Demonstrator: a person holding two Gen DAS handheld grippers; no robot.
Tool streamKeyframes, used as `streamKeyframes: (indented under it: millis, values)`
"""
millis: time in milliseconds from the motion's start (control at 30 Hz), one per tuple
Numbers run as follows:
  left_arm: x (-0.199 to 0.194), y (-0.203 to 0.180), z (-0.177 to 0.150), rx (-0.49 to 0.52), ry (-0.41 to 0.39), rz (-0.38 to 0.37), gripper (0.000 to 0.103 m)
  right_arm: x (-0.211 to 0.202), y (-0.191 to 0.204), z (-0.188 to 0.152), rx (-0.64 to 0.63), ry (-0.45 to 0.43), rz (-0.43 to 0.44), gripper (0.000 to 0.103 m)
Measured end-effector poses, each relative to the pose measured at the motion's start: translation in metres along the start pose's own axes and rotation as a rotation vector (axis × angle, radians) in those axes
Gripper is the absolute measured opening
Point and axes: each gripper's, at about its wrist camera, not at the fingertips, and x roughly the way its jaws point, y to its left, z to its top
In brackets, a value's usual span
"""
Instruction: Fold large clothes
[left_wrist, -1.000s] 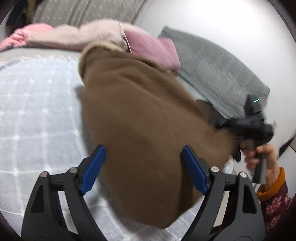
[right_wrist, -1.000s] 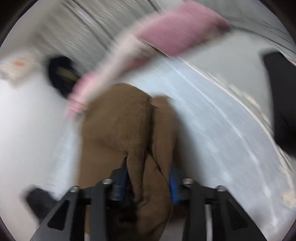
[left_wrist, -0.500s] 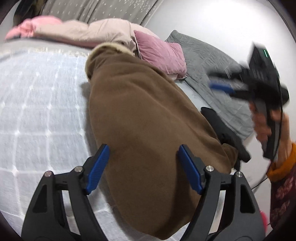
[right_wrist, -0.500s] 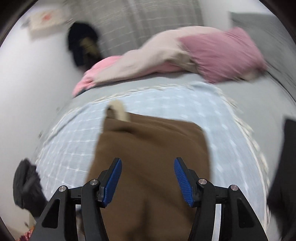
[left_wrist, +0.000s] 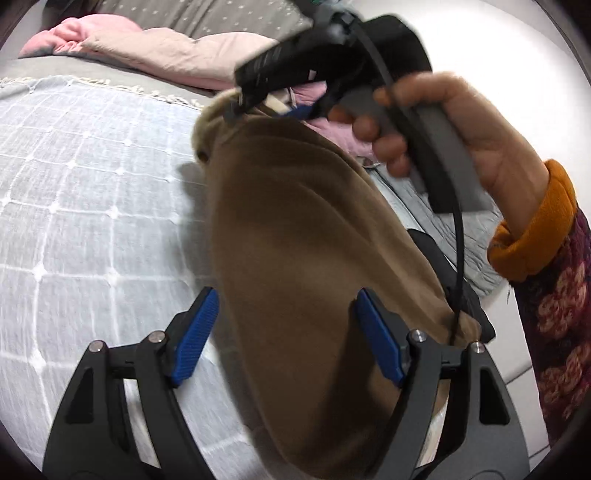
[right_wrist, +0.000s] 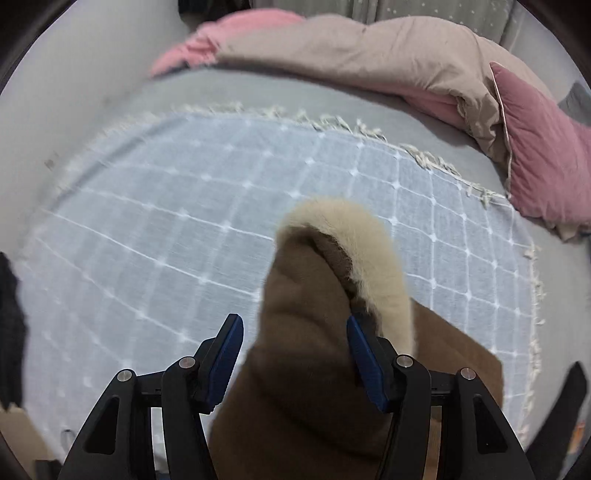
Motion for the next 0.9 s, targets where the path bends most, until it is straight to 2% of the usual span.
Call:
streamKeyframes:
  millis: [67,100,200,267,367,400,467,500,533,600,667,733,800,900]
  values:
    - [0.009,0.008,0.006,-0.038,0.017,-0.024,0.078,0.022,0.008,0.003,-0.047,0.048,-0.056,0.057]
    - [0.013,0.012,0.006,-0.062,0.024,-0.041,0.078,0.028,0.012,0.002,-0.076,0.048,-0.088,0.031]
    - [0.019,0.021,0.001,-0.149,0.043,-0.101,0.078,0.025,0.025,-0.004,-0.157,-0.011,-0.131,0.018]
    - [0.018,0.017,0.000,-0.156,0.051,-0.121,0.077,0.011,0.020,-0.001,-0.140,-0.080,-0.130,0.014]
    - [0.015,0.001,-0.003,-0.100,0.032,-0.134,0.078,-0.007,-0.021,0.013,0.027,-0.170,-0.023,0.013]
    - [0.017,-0.002,-0.004,-0.092,0.040,-0.141,0.078,-0.008,-0.032,0.014,0.055,-0.192,-0.034,0.013]
    - [0.022,-0.008,-0.011,-0.068,0.045,-0.132,0.078,0.000,-0.049,0.014,0.096,-0.197,-0.066,0.013]
    - [0.024,-0.010,-0.013,-0.057,0.045,-0.122,0.078,0.005,-0.058,0.014,0.135,-0.183,-0.043,0.014]
    - [0.025,-0.010,-0.013,-0.051,0.055,-0.117,0.078,0.013,-0.069,0.013,0.184,-0.157,0.014,0.014]
    - [0.025,-0.007,-0.009,-0.046,0.092,-0.123,0.078,0.017,-0.076,0.011,0.201,-0.138,0.108,0.019]
    - [0.021,-0.008,0.002,-0.028,0.126,-0.110,0.077,0.000,-0.077,0.005,0.195,-0.143,0.159,0.024]
    - [0.008,-0.014,0.013,0.030,0.070,-0.026,0.077,-0.034,-0.079,-0.009,0.143,-0.222,0.166,0.030]
    - [0.001,-0.025,0.022,0.093,0.022,0.039,0.077,-0.066,-0.088,-0.028,0.114,-0.291,0.146,0.058]
    - [0.000,-0.033,0.040,0.140,0.004,0.085,0.077,-0.096,-0.110,-0.067,0.100,-0.362,0.120,0.070]
